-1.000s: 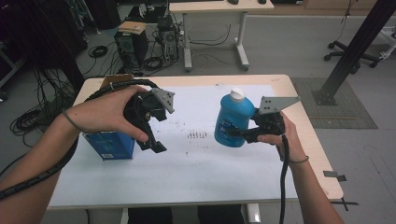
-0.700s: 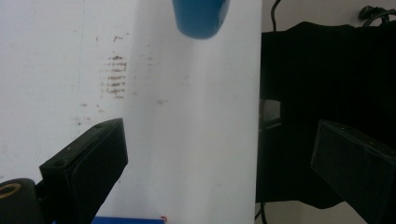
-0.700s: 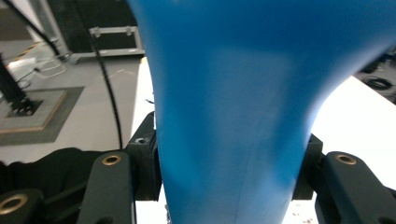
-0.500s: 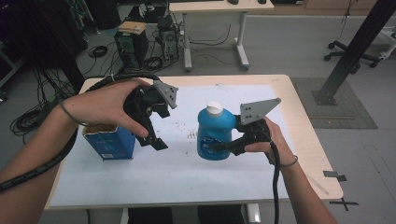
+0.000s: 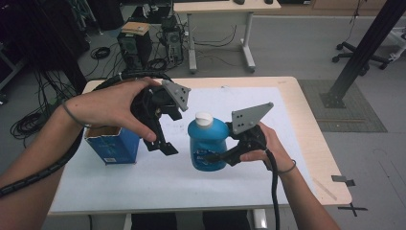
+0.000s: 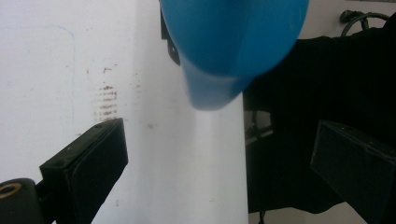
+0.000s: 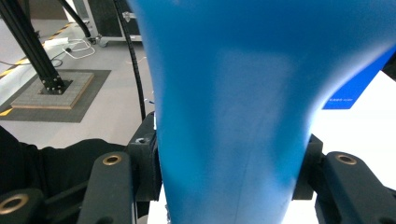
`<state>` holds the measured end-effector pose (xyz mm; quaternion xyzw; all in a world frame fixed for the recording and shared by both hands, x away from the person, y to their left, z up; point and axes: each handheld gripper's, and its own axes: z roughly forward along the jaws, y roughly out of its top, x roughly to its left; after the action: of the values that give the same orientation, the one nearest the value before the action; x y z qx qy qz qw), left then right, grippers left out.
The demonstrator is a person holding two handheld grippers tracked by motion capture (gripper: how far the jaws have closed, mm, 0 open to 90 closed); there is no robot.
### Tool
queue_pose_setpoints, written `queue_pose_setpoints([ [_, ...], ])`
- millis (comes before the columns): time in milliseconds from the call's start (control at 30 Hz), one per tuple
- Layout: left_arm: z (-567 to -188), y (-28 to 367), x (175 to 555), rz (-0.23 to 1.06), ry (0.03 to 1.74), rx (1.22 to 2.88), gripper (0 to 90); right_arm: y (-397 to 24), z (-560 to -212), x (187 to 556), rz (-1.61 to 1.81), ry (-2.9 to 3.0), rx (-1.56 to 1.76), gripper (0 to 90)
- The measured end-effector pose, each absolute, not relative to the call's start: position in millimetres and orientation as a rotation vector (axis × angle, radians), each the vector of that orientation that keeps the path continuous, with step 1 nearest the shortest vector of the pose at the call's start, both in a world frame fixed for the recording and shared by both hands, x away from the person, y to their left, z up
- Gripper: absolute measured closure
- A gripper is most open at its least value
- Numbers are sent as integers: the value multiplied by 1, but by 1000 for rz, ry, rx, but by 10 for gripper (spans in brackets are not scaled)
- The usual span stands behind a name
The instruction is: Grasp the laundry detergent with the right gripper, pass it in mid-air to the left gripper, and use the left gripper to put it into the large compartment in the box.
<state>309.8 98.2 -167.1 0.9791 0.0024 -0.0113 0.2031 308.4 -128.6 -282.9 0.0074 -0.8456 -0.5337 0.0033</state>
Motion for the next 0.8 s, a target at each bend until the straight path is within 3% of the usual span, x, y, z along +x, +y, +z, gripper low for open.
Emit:
queue_pose_setpoints([
  [800, -168, 77, 302, -35, -45, 2711, 42, -108, -281, 304, -1662, -2644, 69, 441],
])
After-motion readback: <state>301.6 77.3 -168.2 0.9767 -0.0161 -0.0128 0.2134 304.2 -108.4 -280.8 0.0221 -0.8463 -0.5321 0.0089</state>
